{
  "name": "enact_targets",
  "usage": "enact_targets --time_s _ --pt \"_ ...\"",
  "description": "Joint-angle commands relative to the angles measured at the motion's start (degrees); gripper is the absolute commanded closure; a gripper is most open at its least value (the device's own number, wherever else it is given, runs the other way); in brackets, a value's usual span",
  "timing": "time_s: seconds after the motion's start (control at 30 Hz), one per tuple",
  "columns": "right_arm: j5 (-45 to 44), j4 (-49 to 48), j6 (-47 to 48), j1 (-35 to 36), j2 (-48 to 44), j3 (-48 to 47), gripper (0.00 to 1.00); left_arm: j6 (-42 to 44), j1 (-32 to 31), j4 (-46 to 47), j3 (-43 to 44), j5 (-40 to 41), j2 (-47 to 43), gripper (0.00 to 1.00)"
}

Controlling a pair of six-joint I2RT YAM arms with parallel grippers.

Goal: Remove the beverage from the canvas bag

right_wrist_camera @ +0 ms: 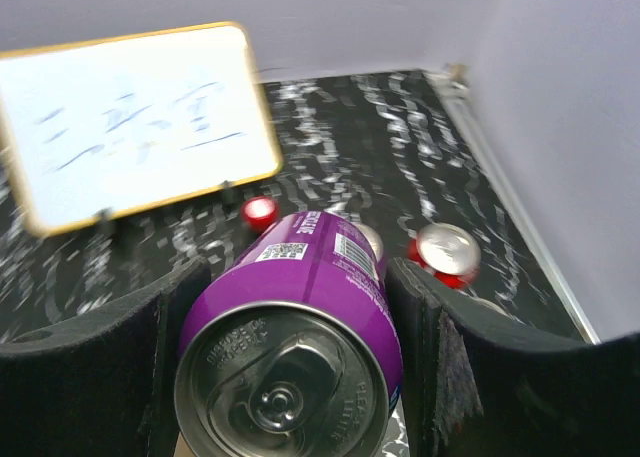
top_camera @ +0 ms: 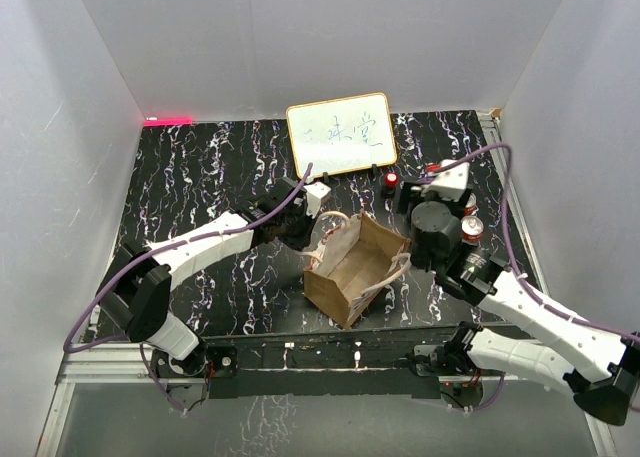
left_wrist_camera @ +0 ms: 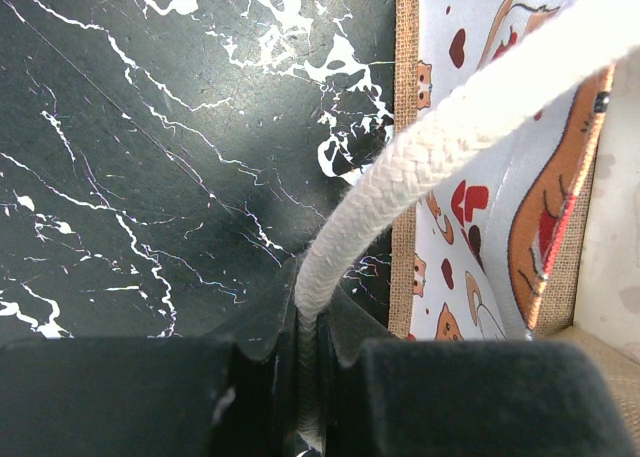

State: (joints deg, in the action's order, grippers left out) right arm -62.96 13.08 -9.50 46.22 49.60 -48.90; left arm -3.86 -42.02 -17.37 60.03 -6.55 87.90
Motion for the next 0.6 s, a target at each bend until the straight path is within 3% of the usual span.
enact_targets --time_s 0.0,0.1,0.33,0.57 --pt "-1.7 12.6 -23.2 -10.3 -2.6 -0.7 0.92 0.2 -0.3 -1.1 1.9 -0.5 -0.1 0.98" --pt "4.2 24.0 -36.5 -14.1 -3.0 -1.7 0.92 0.3 -0.3 -1.1 1.9 -0.4 0.3 0.98" --pt "13.7 45.9 -52.4 -14.4 -4.1 -4.0 0.92 0.5 -0.3 -1.4 2.3 0.1 1.1 0.98" --pt "19.9 50.0 -60.0 -14.4 -8.4 1.5 0.92 0.4 -0.3 -1.3 2.3 0.0 1.0 0.98"
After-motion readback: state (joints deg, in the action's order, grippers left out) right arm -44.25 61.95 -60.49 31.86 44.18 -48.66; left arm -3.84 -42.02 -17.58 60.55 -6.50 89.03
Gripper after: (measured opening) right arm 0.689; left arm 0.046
